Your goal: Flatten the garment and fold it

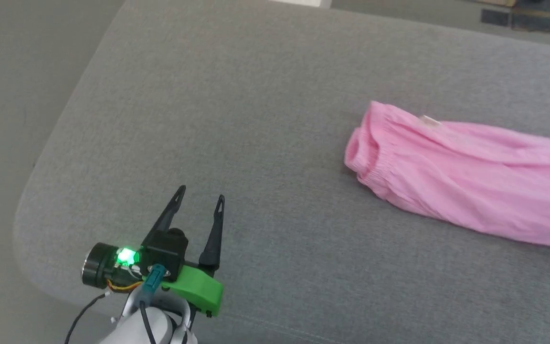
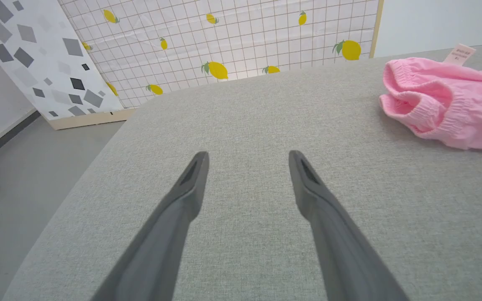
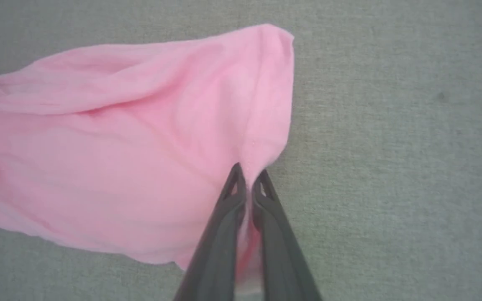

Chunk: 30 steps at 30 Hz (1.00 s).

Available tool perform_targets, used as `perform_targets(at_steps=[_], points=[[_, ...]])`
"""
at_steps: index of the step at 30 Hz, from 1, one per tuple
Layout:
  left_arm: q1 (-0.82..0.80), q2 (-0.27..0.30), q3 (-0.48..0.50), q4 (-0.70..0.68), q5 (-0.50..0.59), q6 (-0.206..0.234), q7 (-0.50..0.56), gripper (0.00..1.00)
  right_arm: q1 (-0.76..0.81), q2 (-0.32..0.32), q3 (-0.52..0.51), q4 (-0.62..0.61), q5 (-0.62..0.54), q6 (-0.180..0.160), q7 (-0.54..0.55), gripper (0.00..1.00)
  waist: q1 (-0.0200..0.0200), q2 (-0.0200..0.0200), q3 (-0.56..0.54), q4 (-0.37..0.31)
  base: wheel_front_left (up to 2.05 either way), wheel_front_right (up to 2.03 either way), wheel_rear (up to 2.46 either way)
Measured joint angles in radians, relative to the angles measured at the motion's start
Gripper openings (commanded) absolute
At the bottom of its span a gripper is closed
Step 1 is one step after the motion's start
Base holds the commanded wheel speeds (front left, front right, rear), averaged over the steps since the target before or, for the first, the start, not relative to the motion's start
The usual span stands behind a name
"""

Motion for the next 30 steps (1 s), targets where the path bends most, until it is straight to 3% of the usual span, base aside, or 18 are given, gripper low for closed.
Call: perform_targets(at_steps=[6, 11, 17, 30], points=[[0.016, 0.0, -0.014, -0.005, -0.006, 0.0, 0.016, 1.0, 0.098, 0.068, -0.142, -0.036, -0.053, 0.0, 0.014, 0.0, 0.0, 0.0, -0.046, -0.047, 0.0, 0.0, 0.0], [0.016, 0.001, -0.02, -0.011, -0.008, 0.0, 0.025, 1.0, 0.107, 0.121, -0.195, -0.057, -0.086, 0.0, 0.013, 0.0, 0.0, 0.0, -0.061, -0.065, 0.0, 0.0, 0.0], [0.016, 0.005, -0.019, -0.01, -0.015, 0.0, 0.033, 1.0, 0.064, 0.16, -0.186, -0.088, -0.083, 0.0, -0.03, 0.0, 0.0, 0.0, -0.062, -0.053, 0.0, 0.0, 0.0], [0.016, 0.006, -0.019, 0.0, -0.022, 0.001, 0.034, 1.0, -0.016, 0.212, -0.066, -0.2, 0.007, 0.0, -0.058, 0.0, 0.0, 0.0, -0.097, 0.002, 0.0, 0.0, 0.0]])
